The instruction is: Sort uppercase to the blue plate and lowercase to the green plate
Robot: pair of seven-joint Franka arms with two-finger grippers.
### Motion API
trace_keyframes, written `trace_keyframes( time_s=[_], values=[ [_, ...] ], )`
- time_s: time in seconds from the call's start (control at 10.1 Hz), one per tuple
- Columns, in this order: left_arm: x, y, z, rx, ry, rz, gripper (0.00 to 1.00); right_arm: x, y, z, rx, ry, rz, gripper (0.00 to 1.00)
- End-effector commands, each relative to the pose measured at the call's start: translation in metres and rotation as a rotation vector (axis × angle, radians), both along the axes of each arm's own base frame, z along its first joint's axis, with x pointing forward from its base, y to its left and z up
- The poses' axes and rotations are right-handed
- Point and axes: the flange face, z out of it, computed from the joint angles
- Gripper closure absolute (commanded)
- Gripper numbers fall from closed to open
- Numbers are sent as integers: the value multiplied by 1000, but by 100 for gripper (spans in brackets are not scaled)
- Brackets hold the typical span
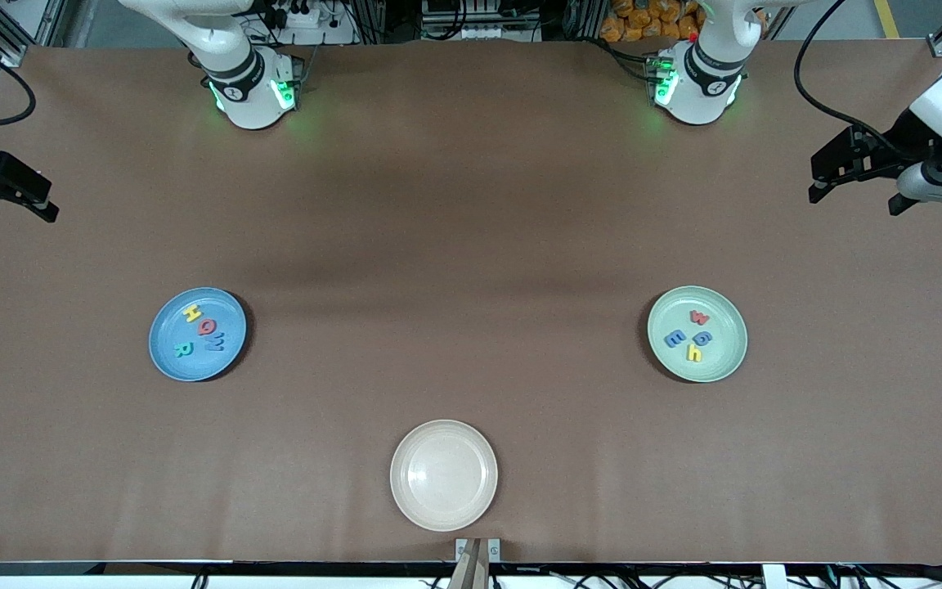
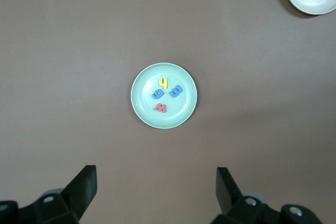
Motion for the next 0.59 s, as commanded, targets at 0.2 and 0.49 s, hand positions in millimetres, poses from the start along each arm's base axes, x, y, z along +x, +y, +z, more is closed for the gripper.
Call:
trace_keyframes(
  time_s=[0.2,0.49],
  values=[
    [-3,2,4,26,2,-18,0,13,20,13,-8,-1,33,0],
    [-3,3,3,28,3,-19,0,13,19,14,-3,-1,22,0]
  ],
)
